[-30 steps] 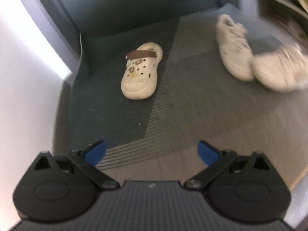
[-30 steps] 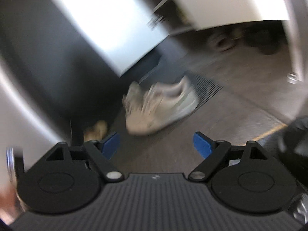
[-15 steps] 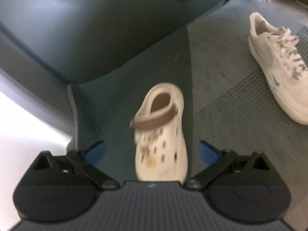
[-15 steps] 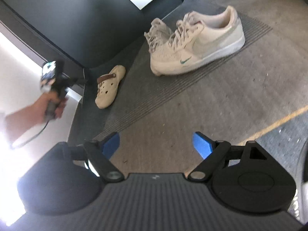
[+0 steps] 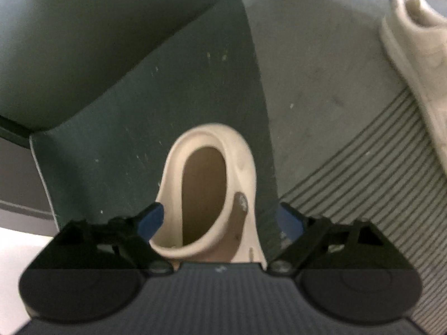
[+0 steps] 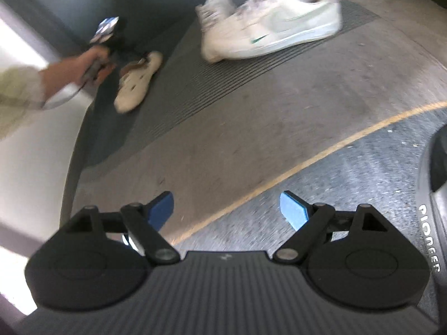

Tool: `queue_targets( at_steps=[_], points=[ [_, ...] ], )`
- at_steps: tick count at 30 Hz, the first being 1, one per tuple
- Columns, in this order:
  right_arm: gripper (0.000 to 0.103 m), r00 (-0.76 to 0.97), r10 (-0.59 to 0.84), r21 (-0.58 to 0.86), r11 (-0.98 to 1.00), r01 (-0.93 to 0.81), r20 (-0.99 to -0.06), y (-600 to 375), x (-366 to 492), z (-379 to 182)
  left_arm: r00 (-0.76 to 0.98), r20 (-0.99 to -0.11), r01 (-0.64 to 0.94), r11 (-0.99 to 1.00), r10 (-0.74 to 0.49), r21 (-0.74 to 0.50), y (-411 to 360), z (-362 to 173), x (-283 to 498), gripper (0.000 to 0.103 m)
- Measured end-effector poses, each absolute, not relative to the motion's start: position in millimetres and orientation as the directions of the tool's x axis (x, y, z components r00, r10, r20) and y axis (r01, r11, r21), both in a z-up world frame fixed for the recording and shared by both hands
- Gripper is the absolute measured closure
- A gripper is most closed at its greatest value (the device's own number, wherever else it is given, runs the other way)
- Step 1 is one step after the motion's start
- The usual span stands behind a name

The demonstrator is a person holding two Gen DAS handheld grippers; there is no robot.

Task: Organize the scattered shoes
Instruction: 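Lower the left gripper onto the second beige clog and close on it, then lift the beige clog with the left gripper toward the right gripper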

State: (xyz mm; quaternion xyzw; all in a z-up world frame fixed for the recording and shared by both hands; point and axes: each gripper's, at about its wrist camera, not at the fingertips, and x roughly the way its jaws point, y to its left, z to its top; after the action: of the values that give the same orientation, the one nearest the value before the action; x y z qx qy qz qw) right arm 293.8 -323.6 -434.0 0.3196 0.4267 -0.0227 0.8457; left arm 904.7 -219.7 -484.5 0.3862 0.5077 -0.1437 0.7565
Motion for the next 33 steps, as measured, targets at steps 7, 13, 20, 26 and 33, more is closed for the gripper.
queue_targets(
  at_steps=[7,13,20,26,33],
  points=[
    [0.017,0.59,0.281,0.566,0.734,0.376,-0.757,-309,288,-438,0.361,-0.92,0.632,0.686,0.152,0.361,-213,-468,913,0.059],
    [0.017,0.604,0.323,0.599,0.728,0.333,-0.729,-309,288,-431,0.302,-0.942,0.665,0.675,0.147,0.319,-214,-447,901,0.084],
    [0.017,0.62,0.332,0.613,0.725,0.314,-0.711,-328,277,-432,0.314,-0.93,0.661,0.659,0.192,0.359,-224,-429,885,0.086],
    [0.017,0.639,0.327,0.597,0.758,0.263,-0.696,-358,263,-421,0.298,-0.939,0.667,0.666,0.172,0.334,-224,-403,833,0.086],
    [0.017,0.702,0.337,0.618,0.764,0.186,-0.627,-387,254,-407,0.274,-0.939,0.729,0.592,0.21,0.345,-226,-369,734,0.087]
  ],
)
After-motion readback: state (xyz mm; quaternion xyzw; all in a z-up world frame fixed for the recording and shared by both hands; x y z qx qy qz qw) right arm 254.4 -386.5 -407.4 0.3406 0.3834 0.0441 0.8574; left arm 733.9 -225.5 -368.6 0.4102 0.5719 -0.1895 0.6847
